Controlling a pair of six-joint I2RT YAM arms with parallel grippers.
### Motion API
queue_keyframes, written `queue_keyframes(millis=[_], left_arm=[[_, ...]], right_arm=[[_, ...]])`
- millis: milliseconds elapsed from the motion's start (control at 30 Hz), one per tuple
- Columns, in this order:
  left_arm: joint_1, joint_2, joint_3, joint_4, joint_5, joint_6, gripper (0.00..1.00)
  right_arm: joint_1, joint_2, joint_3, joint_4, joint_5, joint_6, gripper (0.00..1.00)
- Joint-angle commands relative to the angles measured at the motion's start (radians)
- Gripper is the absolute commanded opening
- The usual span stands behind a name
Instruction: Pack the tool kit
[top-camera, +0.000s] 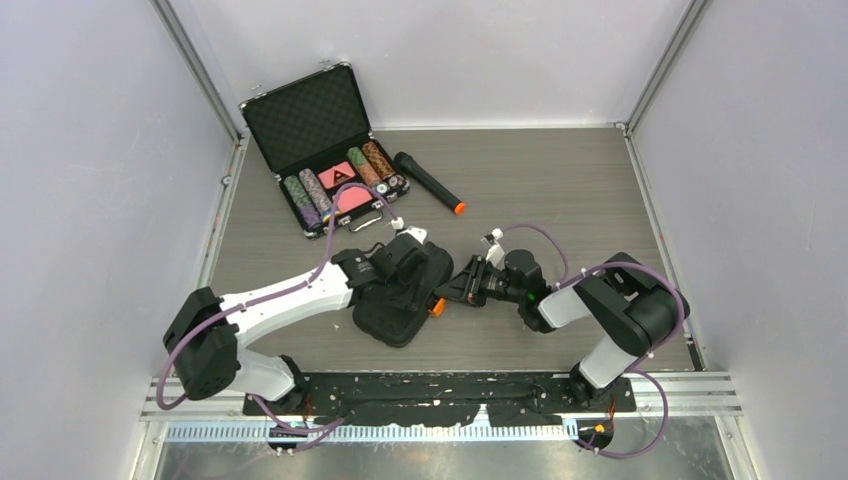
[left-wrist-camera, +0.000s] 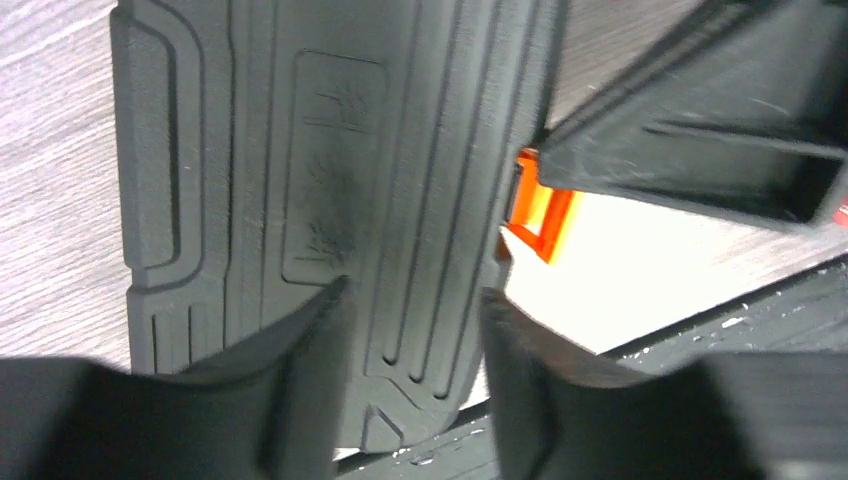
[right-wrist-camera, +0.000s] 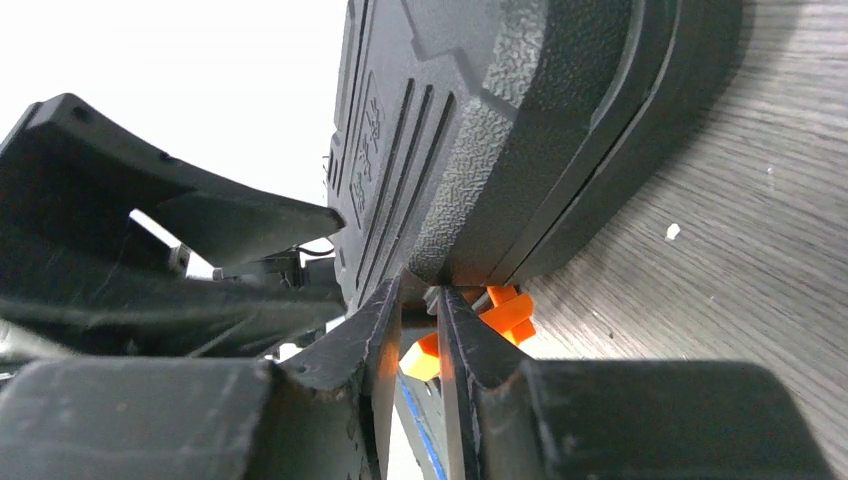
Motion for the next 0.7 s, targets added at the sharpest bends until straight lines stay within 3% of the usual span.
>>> queue_keyframes(millis=[0,133,300,667], left_arm=[[-0.084,-0.073,0.006,0.010,-0.130,0.010,0.60],[-0.165,-0.054,0.023,0.003,-0.200,0.032,0.76],[-0.233,0.030,0.076,-0.032,-0.258,0.063,0.88],[-0.269,0.193,0.200,-0.069,-0.335,0.100,0.91]], right_arm=[[0.016,0.029,-0.005,0.106,0.009,0.055,0.25],[0.016,0.034,-0.007,0.109,0.014,0.057,0.25],[0.017,0.033,-0.002,0.101,0.018,0.053,0.25],[0.018,0.036,0.004,0.092,0.017,0.054,0.25]])
